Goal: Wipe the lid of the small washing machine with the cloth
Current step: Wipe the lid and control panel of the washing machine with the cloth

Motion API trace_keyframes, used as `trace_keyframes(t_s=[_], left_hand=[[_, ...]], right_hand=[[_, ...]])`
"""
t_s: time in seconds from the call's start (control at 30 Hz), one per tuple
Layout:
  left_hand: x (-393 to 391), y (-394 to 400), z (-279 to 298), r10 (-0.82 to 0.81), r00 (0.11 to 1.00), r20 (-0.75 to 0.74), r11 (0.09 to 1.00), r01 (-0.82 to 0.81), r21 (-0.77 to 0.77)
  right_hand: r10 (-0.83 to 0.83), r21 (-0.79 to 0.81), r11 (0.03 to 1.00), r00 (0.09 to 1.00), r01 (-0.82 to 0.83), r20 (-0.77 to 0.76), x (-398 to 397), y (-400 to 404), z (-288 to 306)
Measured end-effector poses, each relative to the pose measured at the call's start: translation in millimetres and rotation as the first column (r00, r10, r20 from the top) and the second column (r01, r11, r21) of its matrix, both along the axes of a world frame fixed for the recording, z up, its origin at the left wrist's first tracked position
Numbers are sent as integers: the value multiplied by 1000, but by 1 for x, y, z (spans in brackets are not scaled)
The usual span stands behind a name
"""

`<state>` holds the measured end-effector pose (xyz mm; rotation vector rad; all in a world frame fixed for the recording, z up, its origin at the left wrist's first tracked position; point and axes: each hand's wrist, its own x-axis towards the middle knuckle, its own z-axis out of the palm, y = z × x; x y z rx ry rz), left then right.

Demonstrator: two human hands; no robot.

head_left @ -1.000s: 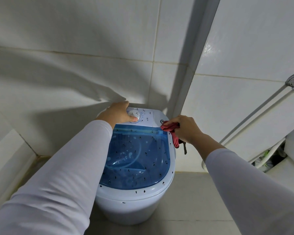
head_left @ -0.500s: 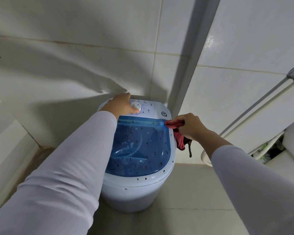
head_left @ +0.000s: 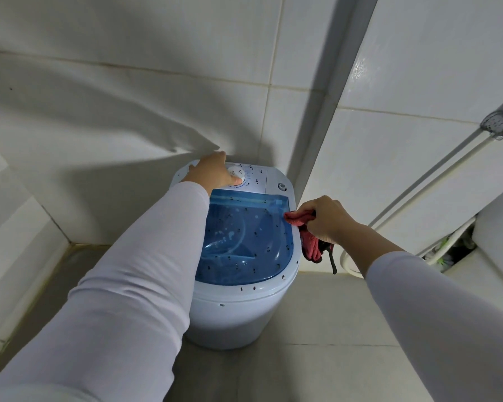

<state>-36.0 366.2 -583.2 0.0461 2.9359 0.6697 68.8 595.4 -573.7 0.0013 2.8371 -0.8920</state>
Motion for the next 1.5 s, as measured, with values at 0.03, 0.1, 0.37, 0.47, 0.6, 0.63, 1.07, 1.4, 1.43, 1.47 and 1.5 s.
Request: trace_keyframes(t_s=[0.03, 0.1, 0.37, 0.47, 0.6, 0.63, 1.07, 1.4, 1.43, 1.47, 1.5], left_hand=[[0, 0, 0, 11, 1000, 2, 1000, -11, 5], [1, 1, -2, 39, 999, -9, 999, -39, 0], [9, 5, -21, 112, 990, -80, 993, -113, -11], [29, -1, -15, 103, 989, -104, 994, -107, -33], [29, -1, -10, 113, 988, -107, 990, -120, -71], [29, -1, -10, 101, 989, -108, 991, -110, -81], [70, -21, 2, 16, 1000, -24, 988, -20, -154], [111, -11, -2, 3, 998, 65, 984, 9, -180], [113, -11, -4, 7, 999, 46, 983, 1, -181], [115, -11, -5, 12, 1000, 25, 983, -7, -186], [116, -11, -6, 15, 1000, 6, 981, -13, -191]], right_hand=[[-1, 1, 1000, 1000, 1, 0, 2, -1, 0], [-1, 8, 1000, 1000, 1, 6, 6, -2, -2], [-23, 17, 1000, 999, 22, 40, 17, -2, -10], [-16, 17, 1000, 999, 15, 30, 40, -10, -6], [-26, 14, 1000, 999, 25, 22, 38, -12, -2], [-27, 18, 999, 999, 26, 20, 37, -12, 0], [-63, 62, 996, 998, 62, 19, 54, -13, 0], [-77, 102, 992, 997, 76, 10, 75, -22, 2], [-74, 109, 991, 997, 72, 12, 77, -23, 2], [-70, 116, 991, 997, 68, 17, 79, -24, 2], [-66, 125, 990, 998, 63, 21, 80, -25, 2]])
